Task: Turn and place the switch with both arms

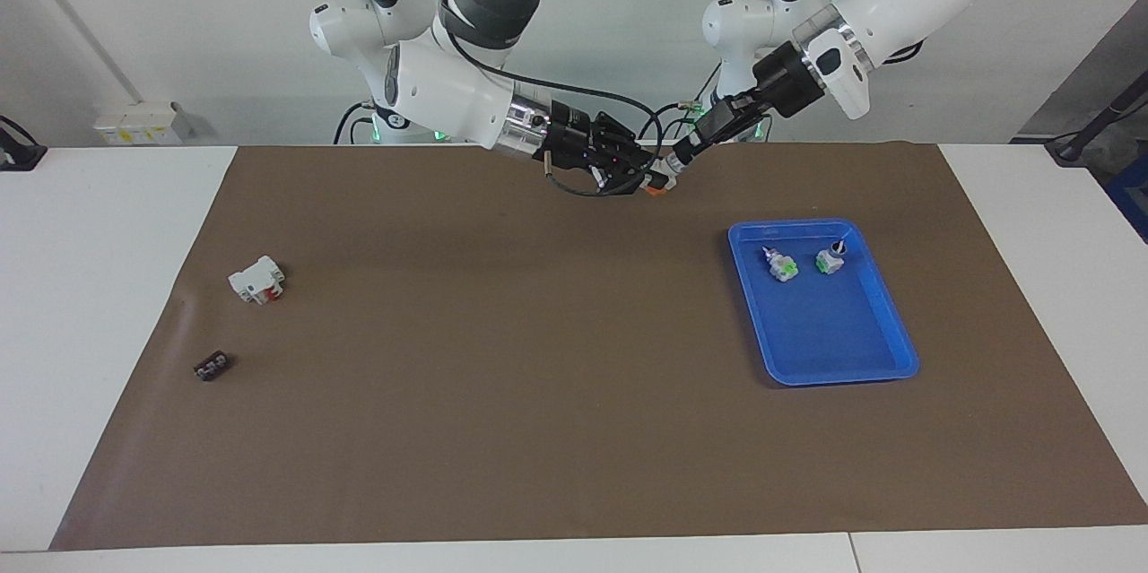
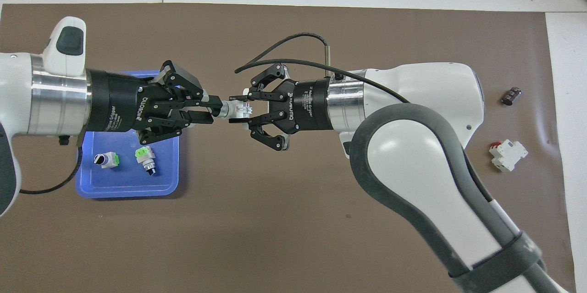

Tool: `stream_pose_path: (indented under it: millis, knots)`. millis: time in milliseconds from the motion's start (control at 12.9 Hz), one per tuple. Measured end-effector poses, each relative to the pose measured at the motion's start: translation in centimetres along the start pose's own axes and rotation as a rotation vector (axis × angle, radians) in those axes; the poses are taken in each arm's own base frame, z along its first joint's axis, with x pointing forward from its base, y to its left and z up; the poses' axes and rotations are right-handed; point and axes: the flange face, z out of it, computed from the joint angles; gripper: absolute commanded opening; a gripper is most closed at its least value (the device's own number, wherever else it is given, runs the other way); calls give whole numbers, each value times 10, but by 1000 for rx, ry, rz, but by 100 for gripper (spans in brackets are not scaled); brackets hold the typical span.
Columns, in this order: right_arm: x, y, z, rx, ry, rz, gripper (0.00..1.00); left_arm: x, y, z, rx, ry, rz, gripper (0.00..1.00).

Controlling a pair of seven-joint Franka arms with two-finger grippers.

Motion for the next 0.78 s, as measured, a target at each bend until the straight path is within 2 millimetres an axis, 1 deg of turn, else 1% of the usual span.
stream_pose_path:
  millis: [155,388,777]
  knots:
    - [0,0,0,0,0,0,0,0,0,0,1,-1,8,25]
    - [0,-2,-3,9,0,1,0,-1,0,1,3,-1,21,0]
    - [1,0,-1,7,1,2,0,-1,0,1,3,1,38,0]
